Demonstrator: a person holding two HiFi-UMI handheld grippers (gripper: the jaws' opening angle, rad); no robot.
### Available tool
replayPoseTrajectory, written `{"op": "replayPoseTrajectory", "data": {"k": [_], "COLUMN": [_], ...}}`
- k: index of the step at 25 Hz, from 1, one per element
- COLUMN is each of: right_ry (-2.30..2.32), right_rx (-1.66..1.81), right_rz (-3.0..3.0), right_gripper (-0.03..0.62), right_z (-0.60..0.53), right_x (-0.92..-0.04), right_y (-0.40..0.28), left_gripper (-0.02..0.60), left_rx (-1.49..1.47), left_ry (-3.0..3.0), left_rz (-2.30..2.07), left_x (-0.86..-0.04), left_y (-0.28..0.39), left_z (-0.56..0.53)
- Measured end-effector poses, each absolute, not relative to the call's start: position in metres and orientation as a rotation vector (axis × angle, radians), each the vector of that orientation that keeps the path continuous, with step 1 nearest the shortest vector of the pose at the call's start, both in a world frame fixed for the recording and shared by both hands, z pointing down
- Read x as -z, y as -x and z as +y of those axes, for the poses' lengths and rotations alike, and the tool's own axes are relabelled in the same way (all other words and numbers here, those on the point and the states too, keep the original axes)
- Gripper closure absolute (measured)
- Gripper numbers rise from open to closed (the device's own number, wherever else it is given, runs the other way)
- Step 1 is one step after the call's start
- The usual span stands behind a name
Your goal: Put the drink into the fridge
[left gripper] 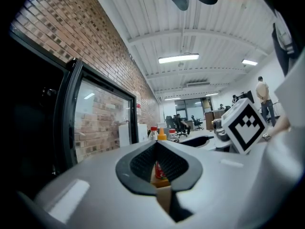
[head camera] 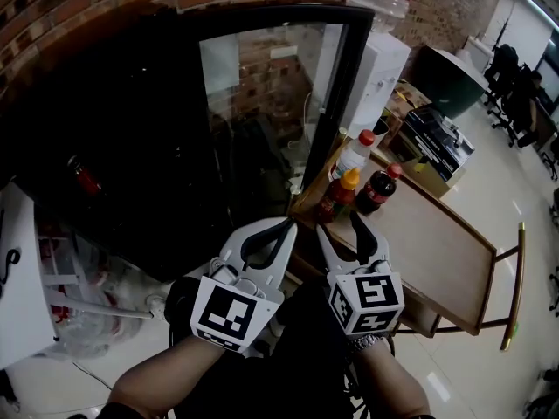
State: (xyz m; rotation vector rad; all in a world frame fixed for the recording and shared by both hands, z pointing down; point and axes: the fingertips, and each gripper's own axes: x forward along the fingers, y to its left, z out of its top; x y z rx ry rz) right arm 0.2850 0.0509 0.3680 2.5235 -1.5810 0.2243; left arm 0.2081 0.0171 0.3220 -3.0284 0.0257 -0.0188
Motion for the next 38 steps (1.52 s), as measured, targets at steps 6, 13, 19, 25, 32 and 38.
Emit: {"op": "replayPoseTrajectory", "data": {"k": [6,13,19,25,32,38], "right_ry": [-2.532,-2.531,-2.527,-2.52,-2.513,-2.524], "right_rx": [-0.297,-0.345,-0.389,-0.415,-0.422,-0.438], "right_rz": [-1.517,-1.489,-1.475,-1.496,-1.516,-1.519], "right_gripper": [0.319,0.316,0.316,0.316,0.318,0.326], "right_z": [0.051,0.038,0.029,0.021,0.015,0.018], "right_x": [-0.384,-0.395,-0.405,-0.411,-0.412,-0.411], "right_y": [-0.311,-0.33,-0.344,-0.352,-0.355,-0.353], "left_gripper": [0.578,0.578,0.578,0.578,0.578,0.578], "left_rx": [0.058,0.058,0.085,0.085,0.095,0.098], "left_ry": [3.004,3.022,3.006,3.024,3.028,3.009], "left_rz": [-0.031,-0.008,-0.024,-0.009,0.01,0.021], "left_x": [-0.33,-0.327,-0.336,-0.337,-0.34,-0.34], "left_y": [-0.222,-0.229,-0.236,-0.243,-0.243,-0.237], "left_z": [0.026,0.02,0.012,0.008,0.002,0.002]}}
